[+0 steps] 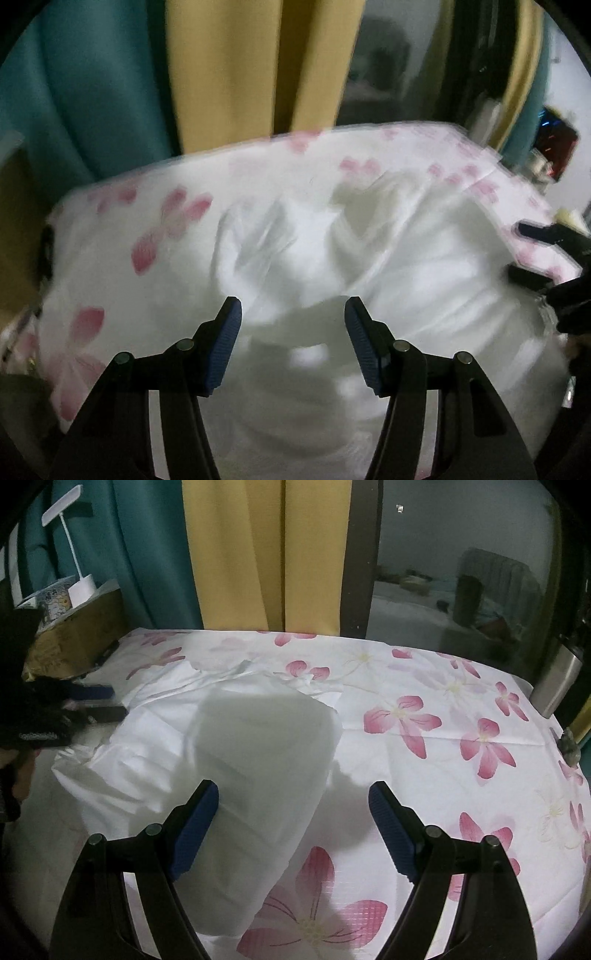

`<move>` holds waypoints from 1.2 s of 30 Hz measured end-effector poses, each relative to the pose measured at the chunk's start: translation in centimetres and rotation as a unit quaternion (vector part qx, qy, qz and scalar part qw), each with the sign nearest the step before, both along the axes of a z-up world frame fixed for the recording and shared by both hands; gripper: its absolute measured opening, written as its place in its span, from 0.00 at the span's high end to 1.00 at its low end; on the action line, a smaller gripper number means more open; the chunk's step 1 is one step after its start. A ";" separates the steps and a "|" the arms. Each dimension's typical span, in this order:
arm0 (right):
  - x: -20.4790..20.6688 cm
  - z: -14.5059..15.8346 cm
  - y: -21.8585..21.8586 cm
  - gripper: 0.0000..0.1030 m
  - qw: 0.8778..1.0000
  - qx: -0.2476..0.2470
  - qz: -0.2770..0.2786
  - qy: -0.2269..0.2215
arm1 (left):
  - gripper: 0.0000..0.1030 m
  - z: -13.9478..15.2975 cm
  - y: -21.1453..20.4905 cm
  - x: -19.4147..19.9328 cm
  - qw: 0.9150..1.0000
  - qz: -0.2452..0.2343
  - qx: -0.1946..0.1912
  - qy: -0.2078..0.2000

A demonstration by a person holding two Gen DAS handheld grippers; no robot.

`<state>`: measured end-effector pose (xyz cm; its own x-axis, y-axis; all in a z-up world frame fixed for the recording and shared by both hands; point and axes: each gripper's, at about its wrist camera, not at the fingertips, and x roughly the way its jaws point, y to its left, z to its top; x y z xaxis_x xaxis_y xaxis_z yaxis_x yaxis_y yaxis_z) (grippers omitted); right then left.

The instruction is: Fold large clothes

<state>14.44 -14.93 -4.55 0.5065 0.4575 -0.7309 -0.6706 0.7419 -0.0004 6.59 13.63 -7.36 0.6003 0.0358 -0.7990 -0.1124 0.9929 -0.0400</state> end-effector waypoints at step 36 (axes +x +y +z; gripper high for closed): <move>0.7 -2.0 3.0 0.19 1.000 0.006 -0.007 0.029 | 0.83 -0.8 3.8 -6.8 0.994 0.062 -0.086 -0.015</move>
